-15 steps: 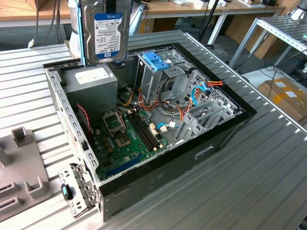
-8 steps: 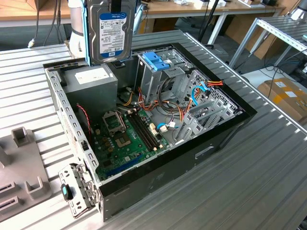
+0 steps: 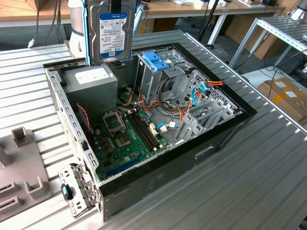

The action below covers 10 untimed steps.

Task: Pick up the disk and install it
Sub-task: 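Pick up the disk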

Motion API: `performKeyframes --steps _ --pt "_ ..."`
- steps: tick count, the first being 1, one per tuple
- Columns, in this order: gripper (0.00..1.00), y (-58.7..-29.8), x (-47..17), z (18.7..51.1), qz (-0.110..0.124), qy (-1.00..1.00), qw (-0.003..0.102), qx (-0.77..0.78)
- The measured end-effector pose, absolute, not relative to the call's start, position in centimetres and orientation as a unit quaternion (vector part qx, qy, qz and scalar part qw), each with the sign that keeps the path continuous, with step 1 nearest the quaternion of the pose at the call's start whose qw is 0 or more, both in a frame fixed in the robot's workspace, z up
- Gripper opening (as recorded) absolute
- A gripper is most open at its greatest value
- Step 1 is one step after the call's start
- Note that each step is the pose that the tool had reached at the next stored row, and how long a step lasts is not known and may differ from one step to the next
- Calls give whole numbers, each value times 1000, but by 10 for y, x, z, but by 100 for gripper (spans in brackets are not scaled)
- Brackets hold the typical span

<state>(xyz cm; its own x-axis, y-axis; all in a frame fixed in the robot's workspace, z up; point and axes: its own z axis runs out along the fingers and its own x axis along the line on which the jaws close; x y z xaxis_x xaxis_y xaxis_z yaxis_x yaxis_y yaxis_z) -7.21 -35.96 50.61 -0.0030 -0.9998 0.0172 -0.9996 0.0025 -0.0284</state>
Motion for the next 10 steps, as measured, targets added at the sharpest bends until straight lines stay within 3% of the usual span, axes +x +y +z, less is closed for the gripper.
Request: performKeyframes --steps 10 --pt "35 -360 -52 506 -16 708 4 -706"
